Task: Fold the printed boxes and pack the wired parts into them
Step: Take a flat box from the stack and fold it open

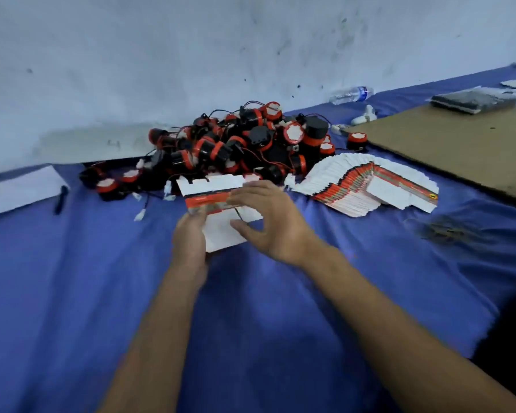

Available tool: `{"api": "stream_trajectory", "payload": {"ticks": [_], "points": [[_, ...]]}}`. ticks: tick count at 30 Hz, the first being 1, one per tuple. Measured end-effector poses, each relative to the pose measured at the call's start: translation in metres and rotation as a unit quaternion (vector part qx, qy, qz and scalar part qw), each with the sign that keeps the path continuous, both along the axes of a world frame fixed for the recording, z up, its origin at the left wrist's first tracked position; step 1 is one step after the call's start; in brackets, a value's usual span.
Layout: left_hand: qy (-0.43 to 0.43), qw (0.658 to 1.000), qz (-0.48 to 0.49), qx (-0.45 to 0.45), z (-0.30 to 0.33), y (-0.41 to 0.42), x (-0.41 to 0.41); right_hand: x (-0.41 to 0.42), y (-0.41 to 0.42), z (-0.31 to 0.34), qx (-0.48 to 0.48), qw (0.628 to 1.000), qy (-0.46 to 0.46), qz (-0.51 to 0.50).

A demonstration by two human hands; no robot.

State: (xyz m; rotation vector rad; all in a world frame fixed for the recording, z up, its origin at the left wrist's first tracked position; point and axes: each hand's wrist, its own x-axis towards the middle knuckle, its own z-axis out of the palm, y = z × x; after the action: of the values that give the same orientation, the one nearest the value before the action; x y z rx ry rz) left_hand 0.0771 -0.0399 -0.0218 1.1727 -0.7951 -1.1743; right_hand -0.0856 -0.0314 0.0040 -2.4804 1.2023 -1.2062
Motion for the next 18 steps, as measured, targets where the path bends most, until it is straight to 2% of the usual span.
{"api": "stream_trajectory", "payload": {"ticks": [2,5,6,9,12,13,15,18], "points": [[-0.042,0.996,0.056,-0.051,-0.006,0.011,0.043,0.039,-0.01,-0.009,0.029,0.999,0.018,-0.01],[-0.183,0.965,0.13,-0.135,-0.009,0.029,0.091,0.089,-0.01,-0.024,0.17,0.976,-0.126,0.042],[-0.221,0.954,0.132,-0.154,-0.011,0.032,0.099,0.099,-0.008,-0.029,0.237,0.951,-0.182,0.079],[-0.301,0.932,0.066,-0.193,-0.016,0.042,0.105,0.119,-0.005,-0.039,0.411,0.828,-0.332,0.19],[-0.391,0.876,-0.047,-0.278,-0.015,0.044,0.096,0.113,-0.01,-0.038,0.477,0.729,-0.431,0.235],[-0.4,0.865,-0.07,-0.294,-0.014,0.043,0.093,0.108,-0.011,-0.037,0.48,0.711,-0.452,0.245],[-0.414,0.855,-0.094,-0.296,-0.011,0.042,0.091,0.099,-0.015,-0.039,0.466,0.697,-0.484,0.251],[-0.507,0.817,-0.085,-0.261,-0.013,0.043,0.096,0.09,-0.017,-0.036,0.458,0.654,-0.533,0.278]]}}
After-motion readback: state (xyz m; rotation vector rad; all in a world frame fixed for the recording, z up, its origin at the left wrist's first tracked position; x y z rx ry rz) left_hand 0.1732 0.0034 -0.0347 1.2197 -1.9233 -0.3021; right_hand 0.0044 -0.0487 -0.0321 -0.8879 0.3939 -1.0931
